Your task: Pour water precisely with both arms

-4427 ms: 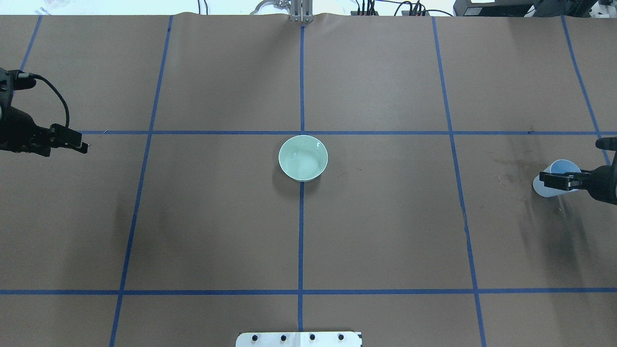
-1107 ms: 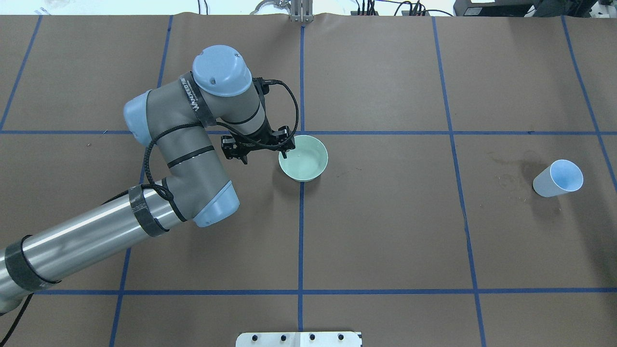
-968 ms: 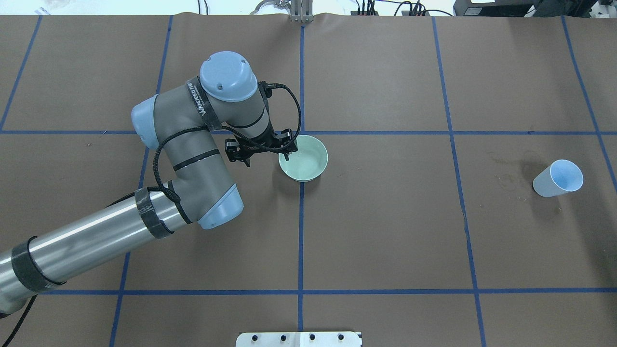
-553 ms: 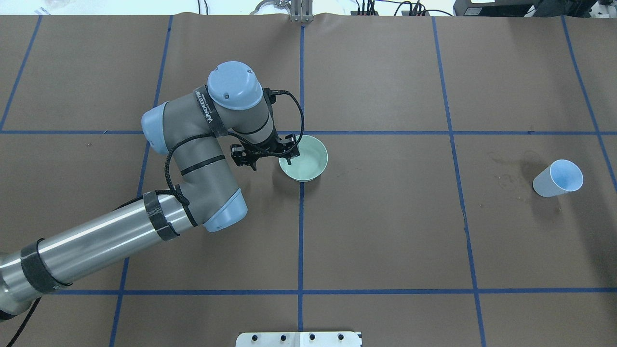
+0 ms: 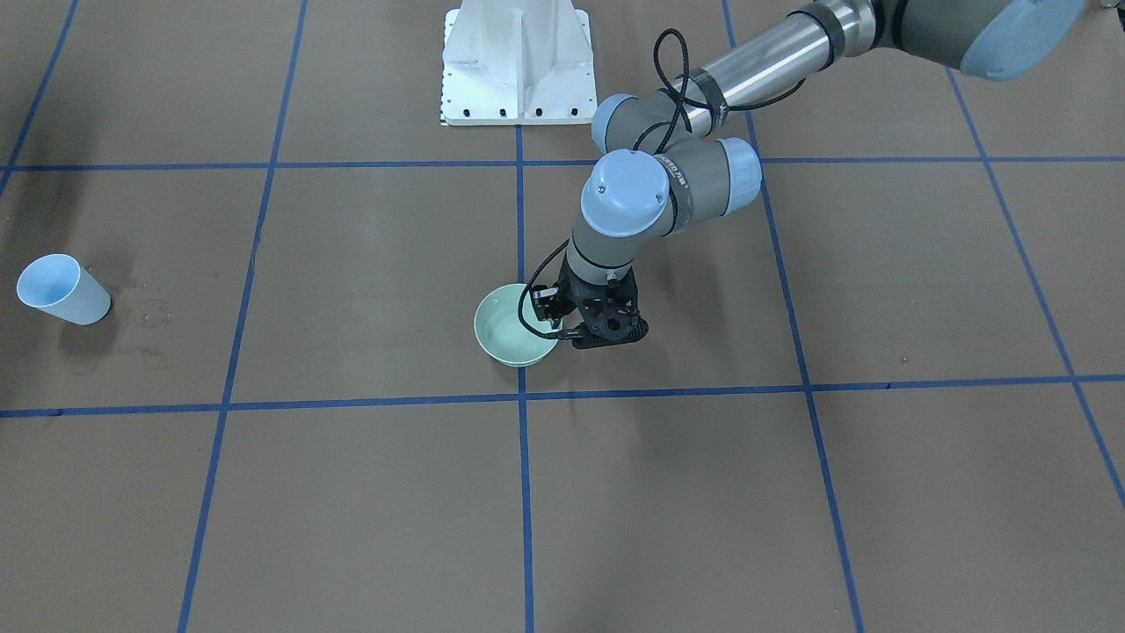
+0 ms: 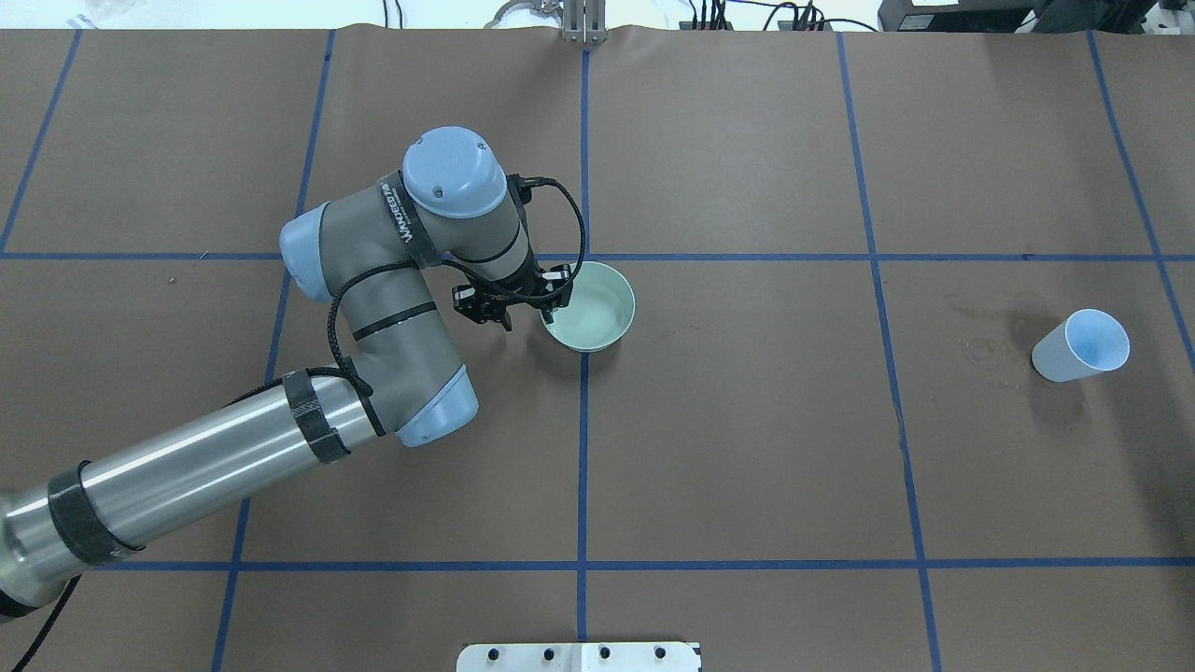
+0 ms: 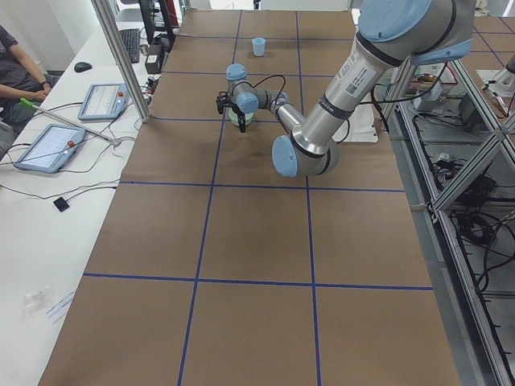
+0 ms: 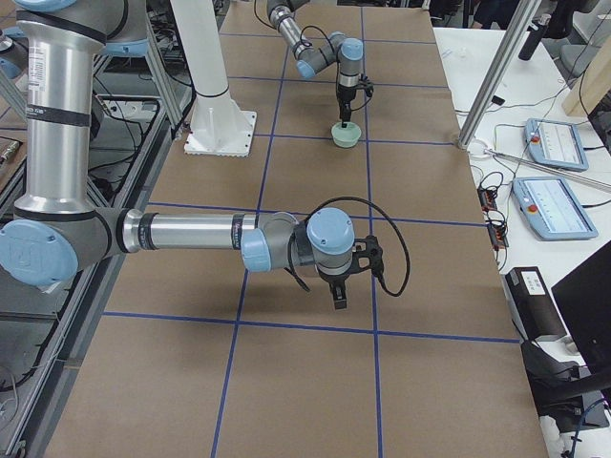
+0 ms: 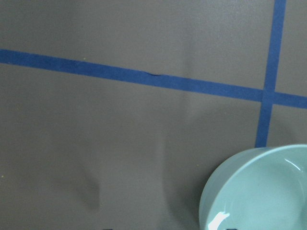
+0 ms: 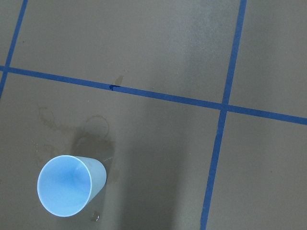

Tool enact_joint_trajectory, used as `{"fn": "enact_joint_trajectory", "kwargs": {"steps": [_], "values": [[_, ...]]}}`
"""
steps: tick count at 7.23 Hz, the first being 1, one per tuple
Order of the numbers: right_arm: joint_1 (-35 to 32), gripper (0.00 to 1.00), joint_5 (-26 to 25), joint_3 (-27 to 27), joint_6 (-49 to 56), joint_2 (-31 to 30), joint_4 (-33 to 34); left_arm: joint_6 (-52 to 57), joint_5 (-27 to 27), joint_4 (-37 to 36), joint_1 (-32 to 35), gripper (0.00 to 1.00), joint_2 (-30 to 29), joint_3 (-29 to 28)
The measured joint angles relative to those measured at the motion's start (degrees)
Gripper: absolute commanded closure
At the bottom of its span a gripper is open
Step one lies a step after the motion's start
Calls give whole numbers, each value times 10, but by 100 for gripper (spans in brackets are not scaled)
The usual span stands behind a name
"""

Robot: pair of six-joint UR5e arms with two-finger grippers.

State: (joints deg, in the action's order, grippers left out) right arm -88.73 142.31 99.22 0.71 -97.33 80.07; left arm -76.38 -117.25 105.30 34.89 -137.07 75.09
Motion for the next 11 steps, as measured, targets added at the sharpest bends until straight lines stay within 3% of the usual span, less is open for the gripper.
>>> {"fn": "enact_joint_trajectory", "kwargs": {"steps": [3, 4, 7, 9, 11], "values": [[0, 1, 0, -2, 0, 4, 0, 9, -8, 12, 20, 100, 2, 14], [0, 1, 0, -2, 0, 5, 0, 33, -29, 11, 45, 100, 27, 41], [1, 1, -3, -1, 0, 7, 0, 222, -92, 14, 143, 100, 237, 181], [1, 1, -5, -1, 0, 9, 0, 378, -122, 18, 216, 100, 349, 205], [1, 1, -7, -1, 0, 10, 0, 483, -129, 18, 262, 100, 420, 206]]}}
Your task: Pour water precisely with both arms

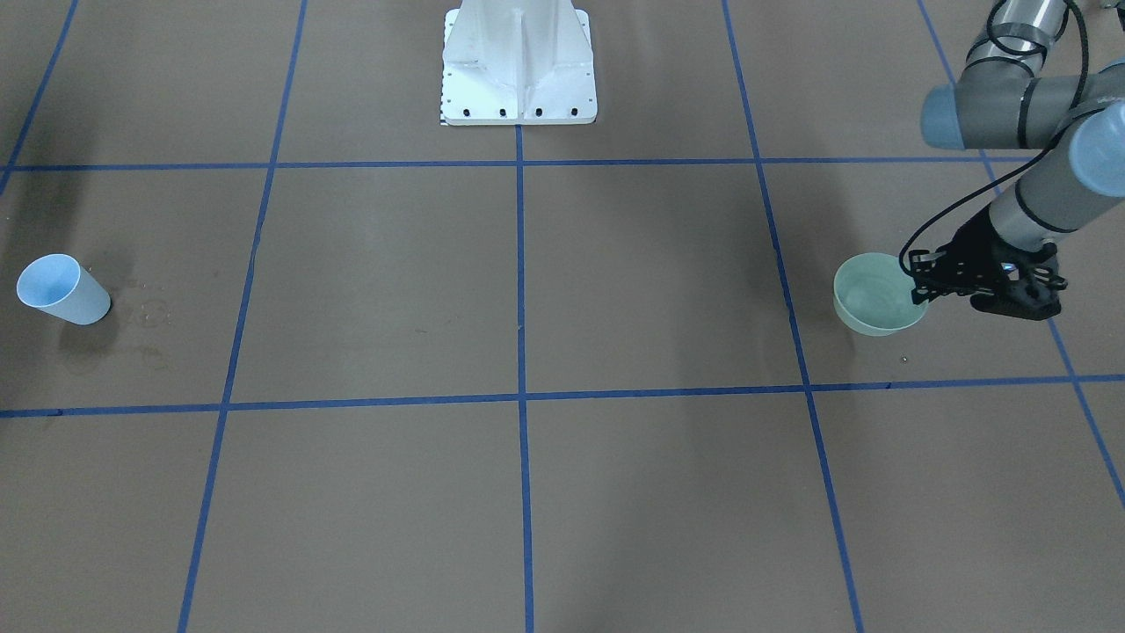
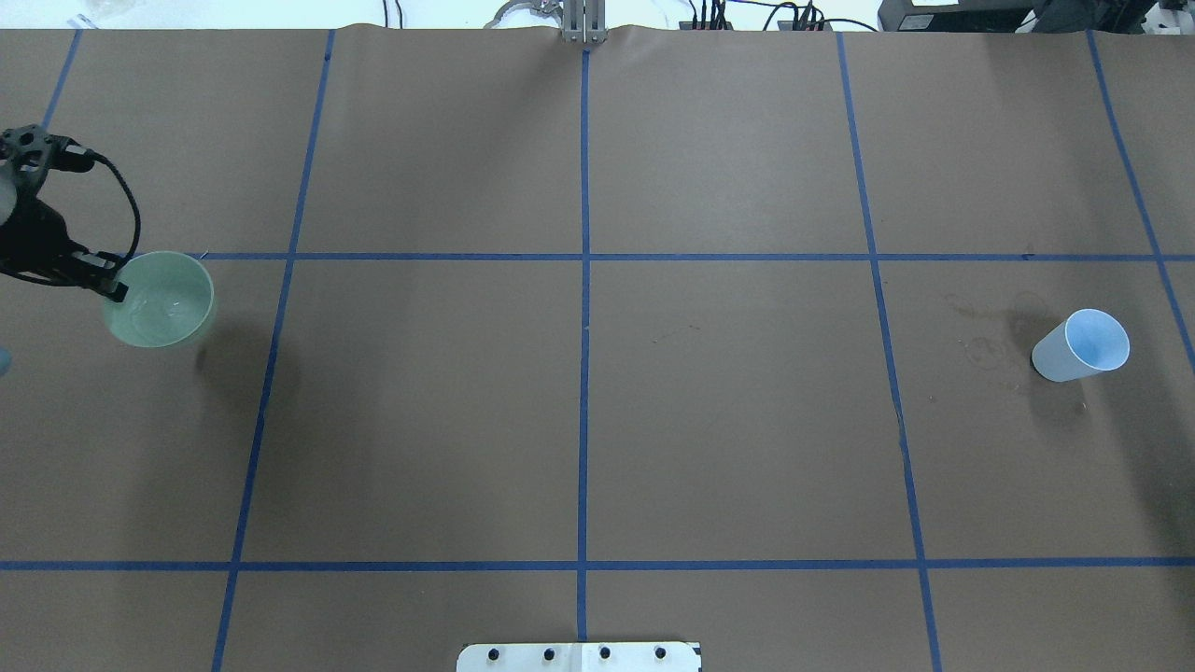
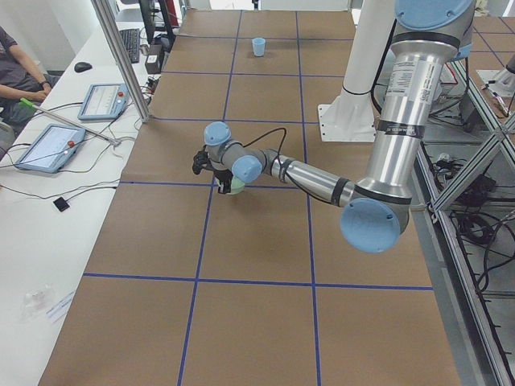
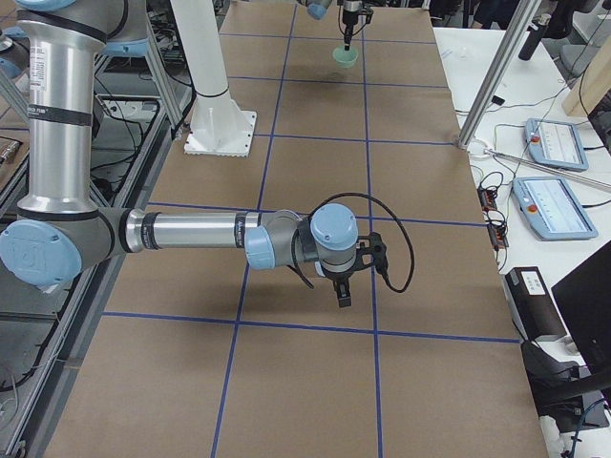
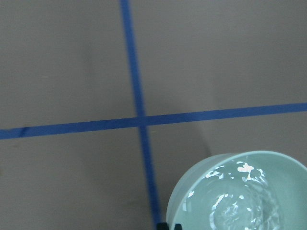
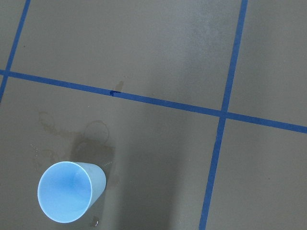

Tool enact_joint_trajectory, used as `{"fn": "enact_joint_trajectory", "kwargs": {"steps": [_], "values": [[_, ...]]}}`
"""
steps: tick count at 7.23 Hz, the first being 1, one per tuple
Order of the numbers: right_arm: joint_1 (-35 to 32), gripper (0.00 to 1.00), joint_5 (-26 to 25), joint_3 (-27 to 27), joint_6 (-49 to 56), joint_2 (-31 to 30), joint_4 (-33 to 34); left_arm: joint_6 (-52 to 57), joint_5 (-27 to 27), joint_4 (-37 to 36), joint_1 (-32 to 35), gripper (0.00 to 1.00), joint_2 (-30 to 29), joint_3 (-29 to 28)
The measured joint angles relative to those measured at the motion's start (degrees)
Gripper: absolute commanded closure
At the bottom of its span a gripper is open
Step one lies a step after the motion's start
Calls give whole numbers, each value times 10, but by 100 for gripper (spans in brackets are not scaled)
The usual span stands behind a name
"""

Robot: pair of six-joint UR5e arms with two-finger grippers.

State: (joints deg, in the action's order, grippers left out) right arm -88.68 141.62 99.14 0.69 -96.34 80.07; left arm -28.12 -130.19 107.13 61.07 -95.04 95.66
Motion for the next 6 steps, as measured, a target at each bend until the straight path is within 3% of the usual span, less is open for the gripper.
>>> {"fn": "enact_joint_trajectory", "kwargs": {"steps": [3, 6], "values": [[0, 1, -1, -1, -1, 2, 0, 44, -3, 0, 17, 100, 50, -2], [0, 1, -1, -2, -1, 1, 0, 45, -4, -2, 15, 100, 58, -7]]}}
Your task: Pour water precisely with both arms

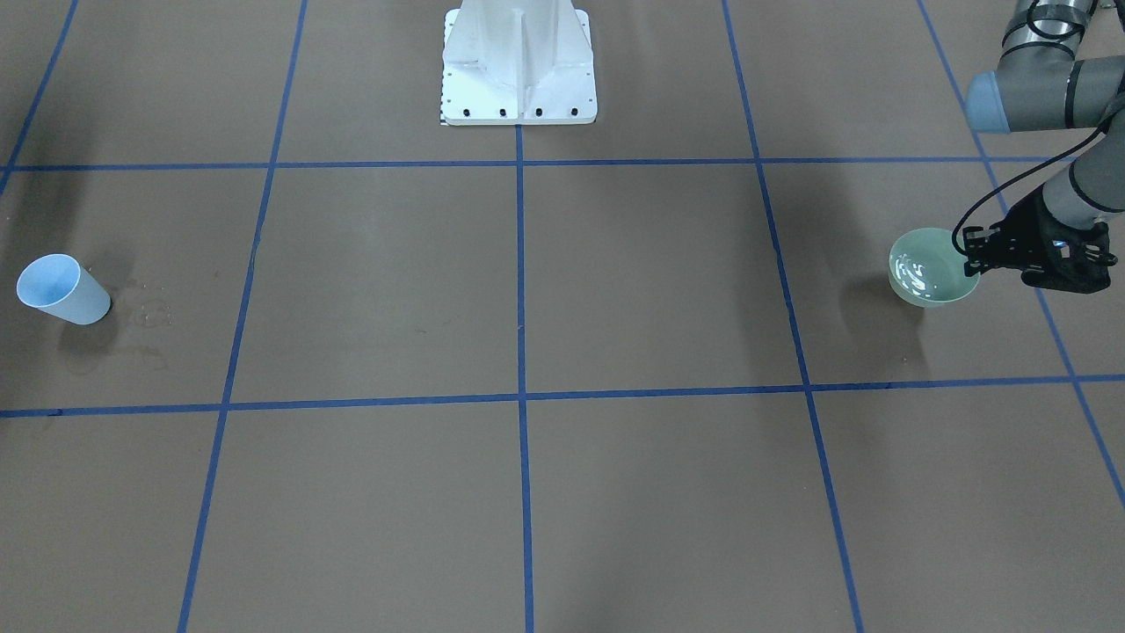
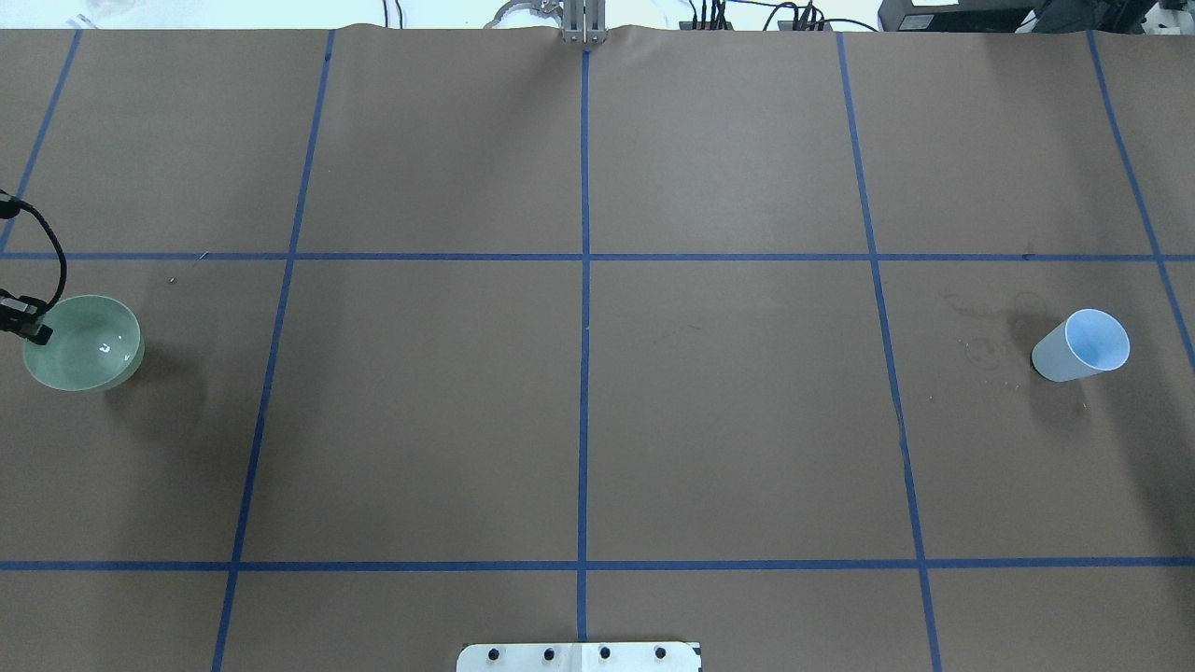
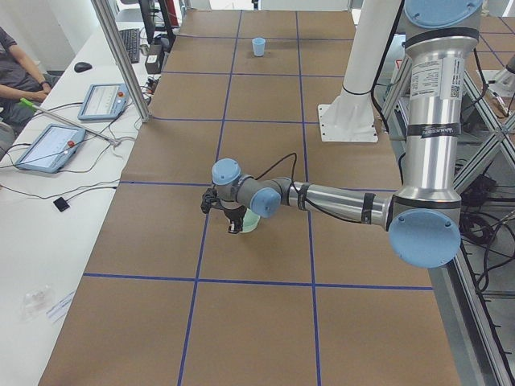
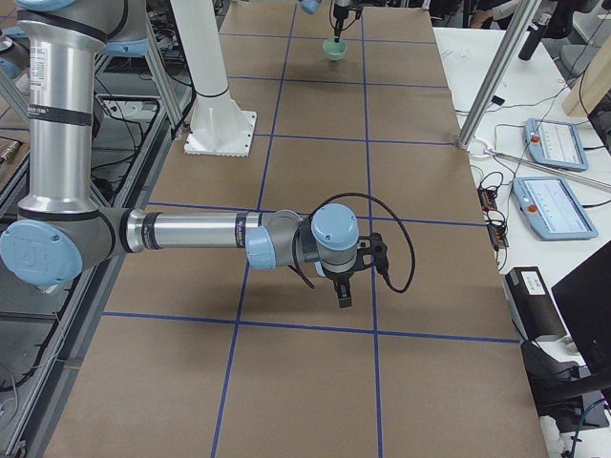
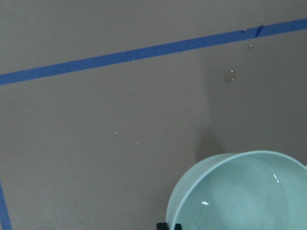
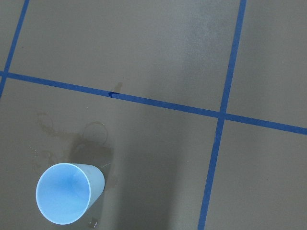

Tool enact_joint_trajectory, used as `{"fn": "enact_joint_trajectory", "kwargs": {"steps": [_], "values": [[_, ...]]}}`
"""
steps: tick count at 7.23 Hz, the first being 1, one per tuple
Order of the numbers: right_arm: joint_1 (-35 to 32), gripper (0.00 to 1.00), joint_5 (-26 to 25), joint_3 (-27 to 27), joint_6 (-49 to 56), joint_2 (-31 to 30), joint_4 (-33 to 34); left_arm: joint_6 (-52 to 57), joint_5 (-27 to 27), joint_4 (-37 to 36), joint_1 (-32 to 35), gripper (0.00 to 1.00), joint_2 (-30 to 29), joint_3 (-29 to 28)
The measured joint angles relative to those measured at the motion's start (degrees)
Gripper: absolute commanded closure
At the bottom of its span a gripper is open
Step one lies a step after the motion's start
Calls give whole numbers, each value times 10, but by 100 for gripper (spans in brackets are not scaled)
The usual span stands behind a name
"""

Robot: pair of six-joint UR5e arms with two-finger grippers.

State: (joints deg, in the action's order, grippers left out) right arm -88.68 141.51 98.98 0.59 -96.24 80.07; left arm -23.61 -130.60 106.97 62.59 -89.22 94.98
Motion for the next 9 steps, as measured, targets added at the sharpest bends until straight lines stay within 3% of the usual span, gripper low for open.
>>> {"fn": "enact_joint_trajectory", "kwargs": {"steps": [1, 2, 3, 4, 7, 9], "values": [[0, 1, 0, 0, 0, 0, 0, -1, 0, 0, -1, 92, -3, -5], [0, 1, 0, -1, -1, 0, 0, -2, 0, 1, -2, 62, -5, -7], [0, 1, 0, -1, -1, 0, 0, -4, 0, 1, -2, 16, -6, -8], [0, 1, 0, -2, -1, 0, 0, -4, 0, 1, -3, 1, -6, -9], [0, 1, 0, -2, -1, 2, 0, -6, -6, -1, 0, 1, -6, 7], [1, 1, 0, -1, -1, 8, 0, -7, -30, -10, 31, 1, 3, 61]]}}
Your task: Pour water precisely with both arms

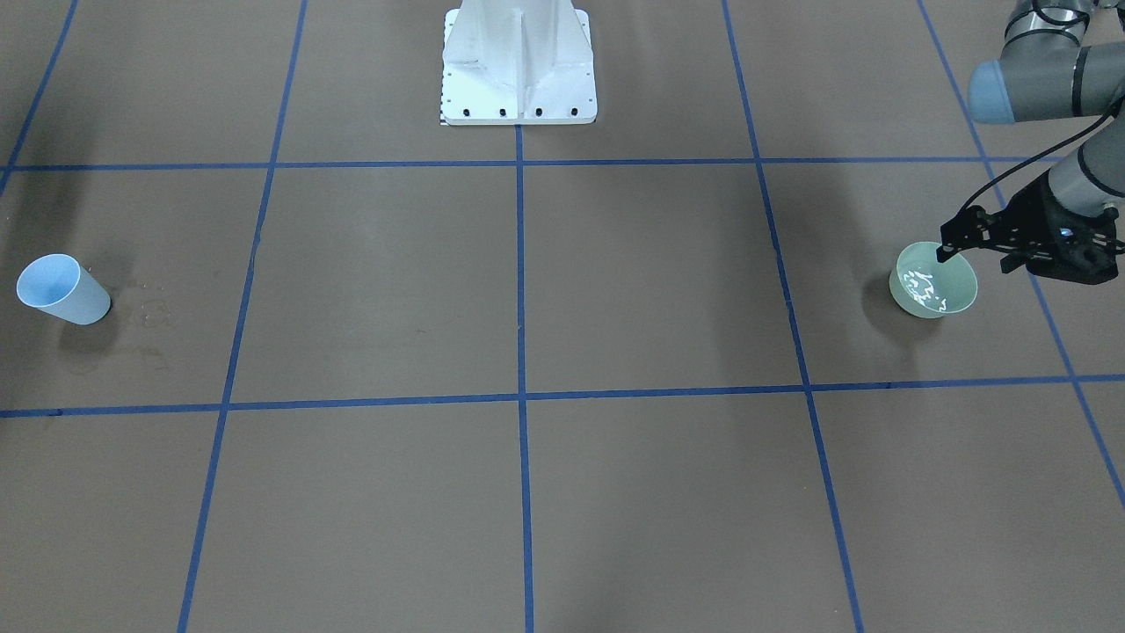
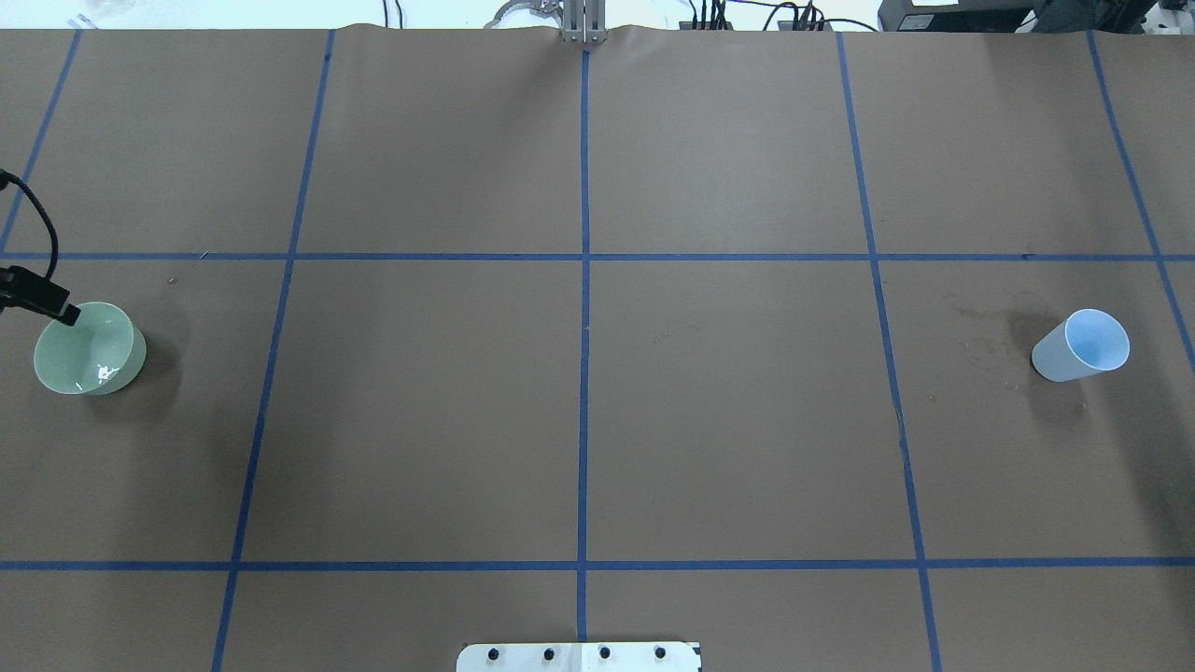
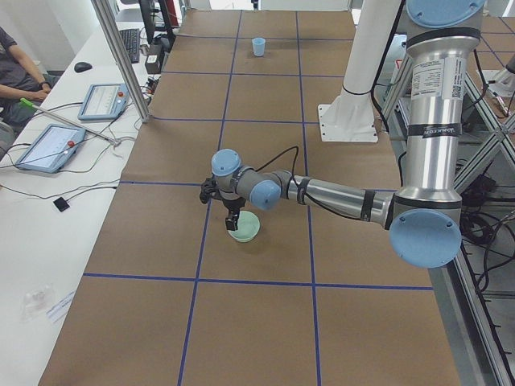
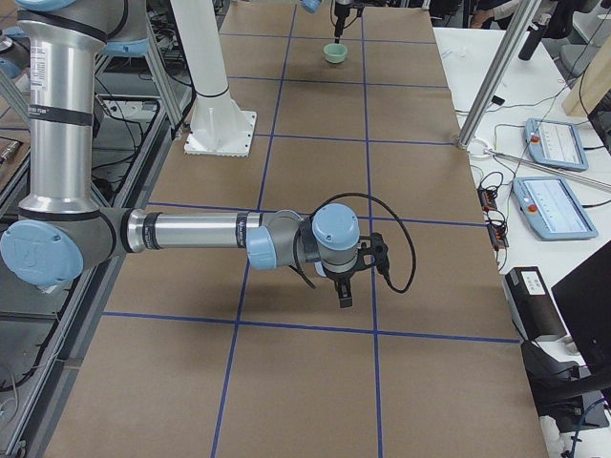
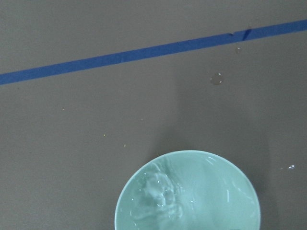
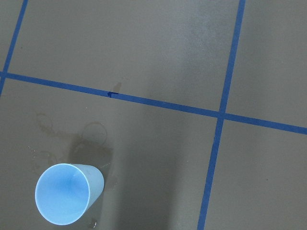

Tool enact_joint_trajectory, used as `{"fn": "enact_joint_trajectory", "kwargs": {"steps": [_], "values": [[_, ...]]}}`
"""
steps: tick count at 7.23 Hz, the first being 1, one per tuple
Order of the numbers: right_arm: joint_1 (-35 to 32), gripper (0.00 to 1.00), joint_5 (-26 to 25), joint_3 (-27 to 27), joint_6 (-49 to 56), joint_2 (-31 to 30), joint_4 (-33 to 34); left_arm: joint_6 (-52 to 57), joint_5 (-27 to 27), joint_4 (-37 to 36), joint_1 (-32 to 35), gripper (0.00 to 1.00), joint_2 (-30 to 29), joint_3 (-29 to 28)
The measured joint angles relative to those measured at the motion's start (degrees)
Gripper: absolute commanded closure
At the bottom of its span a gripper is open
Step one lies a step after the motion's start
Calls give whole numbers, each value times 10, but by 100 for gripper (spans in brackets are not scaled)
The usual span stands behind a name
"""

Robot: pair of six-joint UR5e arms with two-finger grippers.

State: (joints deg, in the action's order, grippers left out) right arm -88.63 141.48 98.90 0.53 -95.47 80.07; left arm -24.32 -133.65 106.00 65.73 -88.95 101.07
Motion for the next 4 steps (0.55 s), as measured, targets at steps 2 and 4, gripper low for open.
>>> {"fn": "enact_joint_trajectory", "kwargs": {"steps": [2, 4], "values": [[4, 1, -5, 0, 0, 10, 0, 11, -9, -27, 59, 0, 19, 58], [9, 1, -21, 0, 0, 17, 7, 101, -11, -49, 129, 0, 45, 65]]}}
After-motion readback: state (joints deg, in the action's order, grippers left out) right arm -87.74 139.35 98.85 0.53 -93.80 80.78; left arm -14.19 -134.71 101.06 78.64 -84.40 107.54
